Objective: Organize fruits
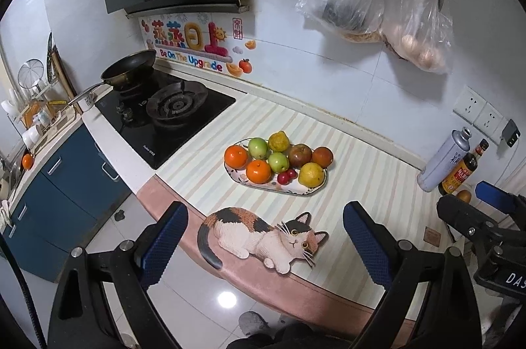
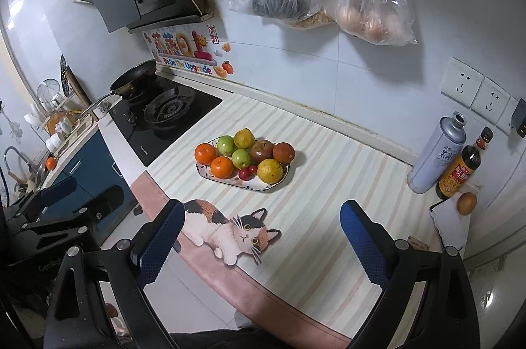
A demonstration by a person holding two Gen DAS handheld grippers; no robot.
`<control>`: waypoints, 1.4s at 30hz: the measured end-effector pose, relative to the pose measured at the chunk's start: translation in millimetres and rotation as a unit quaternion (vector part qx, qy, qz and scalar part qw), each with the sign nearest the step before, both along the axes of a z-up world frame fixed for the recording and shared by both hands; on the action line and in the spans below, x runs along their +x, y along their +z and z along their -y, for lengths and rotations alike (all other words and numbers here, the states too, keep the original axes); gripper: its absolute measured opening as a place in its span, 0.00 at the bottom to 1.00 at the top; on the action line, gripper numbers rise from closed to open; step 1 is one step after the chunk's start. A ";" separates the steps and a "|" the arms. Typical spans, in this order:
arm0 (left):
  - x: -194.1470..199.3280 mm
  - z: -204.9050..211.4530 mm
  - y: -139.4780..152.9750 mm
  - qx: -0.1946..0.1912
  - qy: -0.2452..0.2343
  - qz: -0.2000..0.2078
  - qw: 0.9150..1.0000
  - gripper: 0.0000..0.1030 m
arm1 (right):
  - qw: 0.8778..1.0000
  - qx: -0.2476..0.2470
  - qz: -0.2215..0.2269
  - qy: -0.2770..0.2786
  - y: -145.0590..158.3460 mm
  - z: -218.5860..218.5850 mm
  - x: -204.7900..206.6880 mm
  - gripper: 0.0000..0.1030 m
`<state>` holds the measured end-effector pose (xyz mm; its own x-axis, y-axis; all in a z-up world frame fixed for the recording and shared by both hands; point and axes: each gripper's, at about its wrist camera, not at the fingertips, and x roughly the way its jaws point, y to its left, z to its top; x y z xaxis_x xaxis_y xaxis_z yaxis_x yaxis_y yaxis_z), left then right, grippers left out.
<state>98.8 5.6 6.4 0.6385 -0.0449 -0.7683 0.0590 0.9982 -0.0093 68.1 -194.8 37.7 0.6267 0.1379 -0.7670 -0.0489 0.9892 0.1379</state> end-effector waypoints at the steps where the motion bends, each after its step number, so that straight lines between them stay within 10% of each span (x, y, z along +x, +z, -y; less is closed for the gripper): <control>1: 3.3 0.2 -1.5 0.001 0.002 -0.001 1.000 0.94 | 1.000 -0.001 0.000 0.000 -1.9 -0.3 4.1 0.95; 24: 103.9 -2.0 -70.0 0.041 0.028 -0.050 0.998 0.94 | 0.997 -0.023 -0.063 -0.022 -90.0 -1.2 128.2 0.95; 42: 117.4 -7.1 -75.7 0.032 0.028 -0.056 0.998 0.94 | 0.997 -0.028 -0.074 -0.019 -97.2 -3.6 133.9 0.95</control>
